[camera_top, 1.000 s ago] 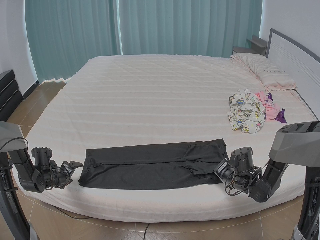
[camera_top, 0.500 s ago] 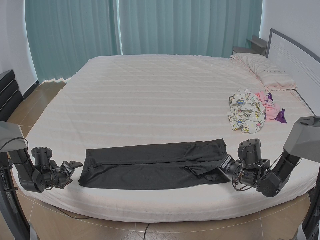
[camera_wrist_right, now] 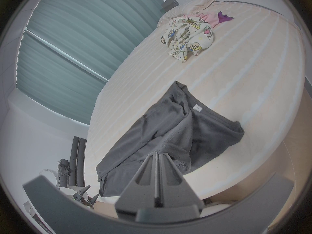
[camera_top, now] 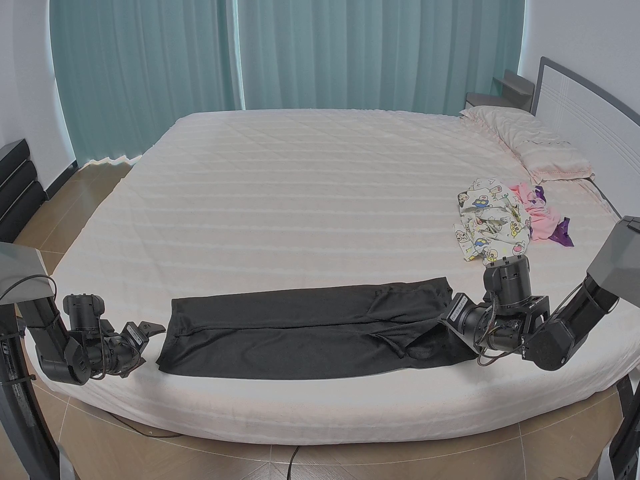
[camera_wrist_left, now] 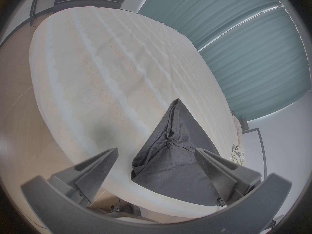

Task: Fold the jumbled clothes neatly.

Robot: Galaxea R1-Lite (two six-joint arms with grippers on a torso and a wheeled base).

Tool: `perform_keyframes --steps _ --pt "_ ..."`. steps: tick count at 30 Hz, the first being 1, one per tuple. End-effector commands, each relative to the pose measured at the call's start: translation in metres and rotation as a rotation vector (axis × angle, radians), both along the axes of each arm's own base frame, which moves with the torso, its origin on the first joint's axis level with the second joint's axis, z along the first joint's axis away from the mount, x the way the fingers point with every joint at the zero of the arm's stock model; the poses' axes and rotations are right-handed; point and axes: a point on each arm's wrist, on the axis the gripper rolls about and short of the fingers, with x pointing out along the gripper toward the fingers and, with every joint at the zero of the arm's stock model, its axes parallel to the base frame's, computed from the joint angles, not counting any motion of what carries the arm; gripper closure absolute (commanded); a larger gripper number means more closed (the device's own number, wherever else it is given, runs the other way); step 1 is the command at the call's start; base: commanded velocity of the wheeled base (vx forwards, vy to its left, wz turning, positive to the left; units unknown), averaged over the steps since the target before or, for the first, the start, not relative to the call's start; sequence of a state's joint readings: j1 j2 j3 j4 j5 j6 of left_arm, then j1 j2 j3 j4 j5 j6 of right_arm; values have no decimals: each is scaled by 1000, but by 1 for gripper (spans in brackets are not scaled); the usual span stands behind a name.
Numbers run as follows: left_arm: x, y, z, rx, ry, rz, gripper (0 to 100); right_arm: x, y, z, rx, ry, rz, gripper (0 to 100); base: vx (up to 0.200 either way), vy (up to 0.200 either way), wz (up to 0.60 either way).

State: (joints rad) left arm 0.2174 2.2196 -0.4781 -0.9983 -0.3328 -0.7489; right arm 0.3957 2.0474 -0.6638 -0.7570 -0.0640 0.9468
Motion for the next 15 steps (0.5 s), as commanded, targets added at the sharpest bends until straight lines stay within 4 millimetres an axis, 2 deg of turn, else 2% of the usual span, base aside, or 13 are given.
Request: perform_keyframes --steps 1,15 --pt "0 0 0 0 1 0 0 2 1 14 12 -30 5 100 0 0 0" --pt "0 0 0 0 1 0 0 22 3 30 -9 -8 0 100 0 0 0"
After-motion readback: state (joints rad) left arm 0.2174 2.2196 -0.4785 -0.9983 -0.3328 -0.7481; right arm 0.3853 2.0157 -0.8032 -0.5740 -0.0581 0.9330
